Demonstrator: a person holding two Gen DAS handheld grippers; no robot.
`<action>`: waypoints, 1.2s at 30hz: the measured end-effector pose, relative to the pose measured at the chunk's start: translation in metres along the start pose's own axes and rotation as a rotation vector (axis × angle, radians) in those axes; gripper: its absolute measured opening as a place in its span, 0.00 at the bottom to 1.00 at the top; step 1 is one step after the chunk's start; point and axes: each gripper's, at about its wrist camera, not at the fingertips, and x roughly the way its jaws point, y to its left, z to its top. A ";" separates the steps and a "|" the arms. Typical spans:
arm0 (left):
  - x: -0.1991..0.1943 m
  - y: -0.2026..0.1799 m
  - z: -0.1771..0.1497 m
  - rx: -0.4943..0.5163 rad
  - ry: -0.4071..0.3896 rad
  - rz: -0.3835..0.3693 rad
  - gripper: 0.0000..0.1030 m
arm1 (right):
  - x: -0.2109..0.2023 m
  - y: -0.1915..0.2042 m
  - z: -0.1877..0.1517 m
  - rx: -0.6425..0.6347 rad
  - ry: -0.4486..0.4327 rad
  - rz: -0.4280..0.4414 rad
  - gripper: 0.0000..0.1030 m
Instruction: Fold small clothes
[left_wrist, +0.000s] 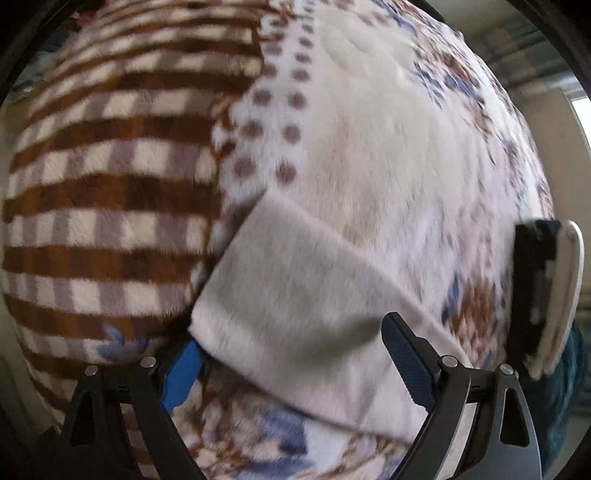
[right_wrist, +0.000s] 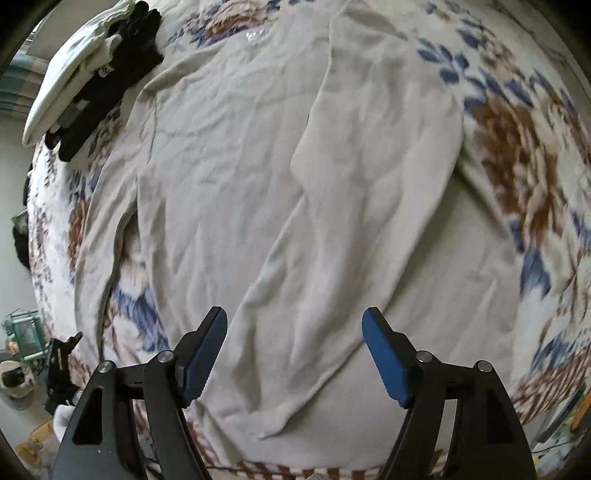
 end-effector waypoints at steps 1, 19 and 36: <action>-0.004 -0.005 -0.002 -0.015 -0.052 0.016 0.62 | 0.001 0.003 0.003 0.001 -0.007 -0.007 0.75; -0.099 -0.183 -0.114 0.945 -0.379 -0.081 0.07 | 0.033 0.035 0.016 -0.145 -0.050 -0.235 0.94; -0.120 -0.177 -0.483 1.860 0.031 -0.418 0.07 | 0.000 -0.180 -0.041 0.147 0.031 -0.133 0.94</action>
